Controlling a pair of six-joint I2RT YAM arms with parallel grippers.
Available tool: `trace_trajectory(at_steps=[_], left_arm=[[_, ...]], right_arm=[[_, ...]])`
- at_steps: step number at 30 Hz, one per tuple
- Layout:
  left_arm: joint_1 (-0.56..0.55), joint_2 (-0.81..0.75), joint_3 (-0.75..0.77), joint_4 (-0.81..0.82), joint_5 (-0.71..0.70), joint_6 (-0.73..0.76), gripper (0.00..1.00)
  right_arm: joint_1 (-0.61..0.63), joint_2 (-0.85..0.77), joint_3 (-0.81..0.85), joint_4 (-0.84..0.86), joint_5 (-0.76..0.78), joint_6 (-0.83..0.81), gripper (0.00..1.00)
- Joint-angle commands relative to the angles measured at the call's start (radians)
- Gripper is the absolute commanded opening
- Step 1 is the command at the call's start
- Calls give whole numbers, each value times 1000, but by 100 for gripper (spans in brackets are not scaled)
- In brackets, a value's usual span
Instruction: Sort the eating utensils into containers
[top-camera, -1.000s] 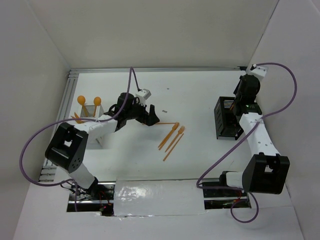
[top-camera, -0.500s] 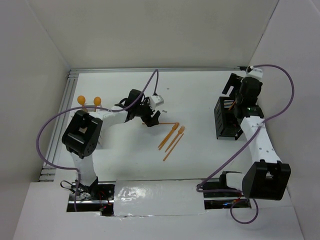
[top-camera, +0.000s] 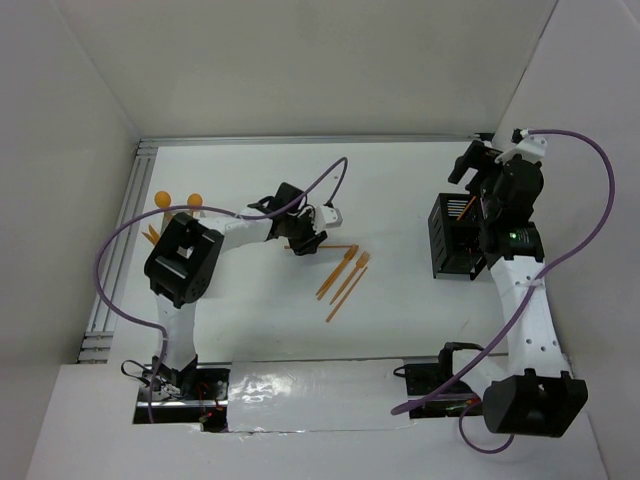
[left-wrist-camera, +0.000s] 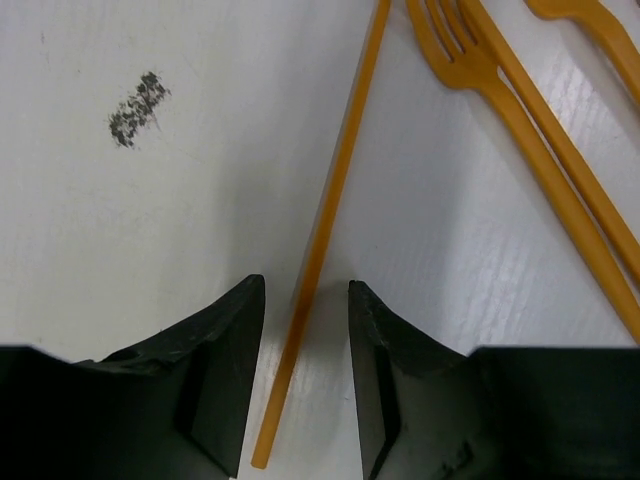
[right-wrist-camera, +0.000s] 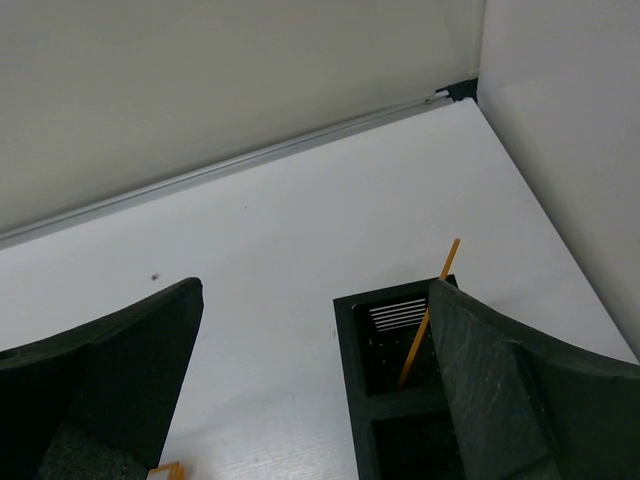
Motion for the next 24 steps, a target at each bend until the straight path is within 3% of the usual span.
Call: trace_trajectory(at_steps=[1,9,15,19,24], left_arm=[[-5,75,39,-86,-33,45,51],[-9,180,126,-248,9,-21,31],[-5,137,71,-290,-40,-76,30],[17,117,69,-370,-20,-147,25],[11,106,50,-381,-98,-237,17]], right_arm=[[-5,-31,36,-27,-27,16,100],[-5,-71,-3,-36,-59,48,100],[-5,-101,-38,-27,-60,60,100],[-7,-104,-38,-17,-70,63,100],[-5,-121,-59,-7,-89,69,100]])
